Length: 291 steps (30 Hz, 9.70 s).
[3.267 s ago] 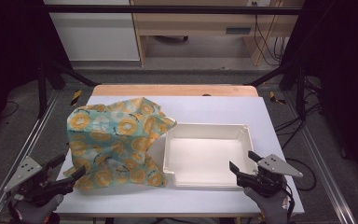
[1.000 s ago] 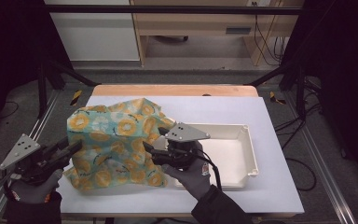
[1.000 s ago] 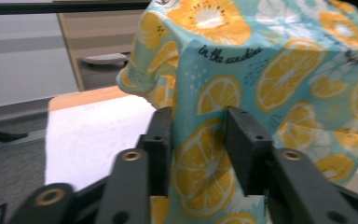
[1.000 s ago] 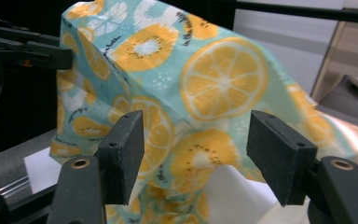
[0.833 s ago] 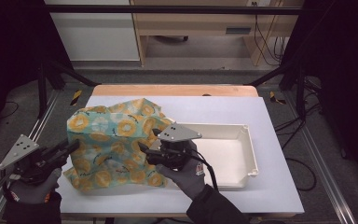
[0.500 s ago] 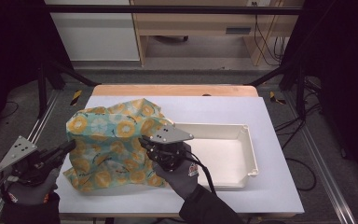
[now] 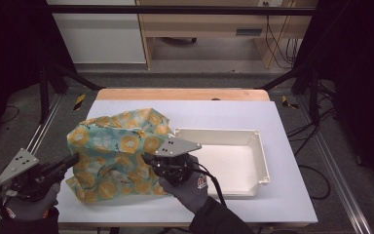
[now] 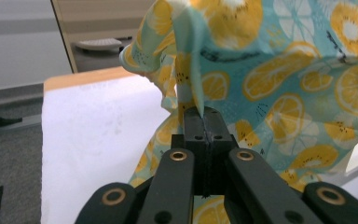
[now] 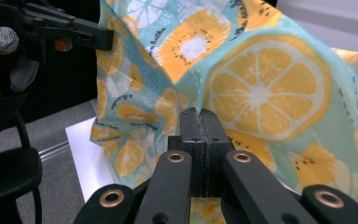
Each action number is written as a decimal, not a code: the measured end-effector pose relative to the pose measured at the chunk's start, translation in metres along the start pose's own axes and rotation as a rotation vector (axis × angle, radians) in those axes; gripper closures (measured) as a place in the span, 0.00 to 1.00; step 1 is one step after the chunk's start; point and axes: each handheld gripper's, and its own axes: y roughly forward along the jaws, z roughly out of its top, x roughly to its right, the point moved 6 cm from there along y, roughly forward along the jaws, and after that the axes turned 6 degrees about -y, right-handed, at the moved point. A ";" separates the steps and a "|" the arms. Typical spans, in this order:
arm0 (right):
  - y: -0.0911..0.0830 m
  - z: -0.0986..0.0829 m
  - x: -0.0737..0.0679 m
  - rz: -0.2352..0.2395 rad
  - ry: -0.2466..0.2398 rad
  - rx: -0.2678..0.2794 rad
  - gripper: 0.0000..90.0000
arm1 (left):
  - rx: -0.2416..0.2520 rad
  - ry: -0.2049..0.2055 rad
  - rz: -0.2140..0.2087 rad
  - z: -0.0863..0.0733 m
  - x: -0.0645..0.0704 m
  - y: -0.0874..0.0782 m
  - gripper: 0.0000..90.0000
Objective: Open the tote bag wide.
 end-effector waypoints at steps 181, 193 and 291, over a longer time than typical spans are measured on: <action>0.027 -0.051 -0.007 -0.072 0.069 0.018 0.87 | -0.270 0.015 0.069 -0.104 -0.021 0.043 0.99; 0.064 -0.064 -0.012 -0.108 0.059 -0.077 0.99 | -0.267 0.008 0.067 -0.103 -0.023 0.042 0.98; 0.098 -0.145 -0.026 -0.112 0.109 -0.277 0.96 | -0.499 0.088 0.052 -0.129 -0.017 0.078 0.92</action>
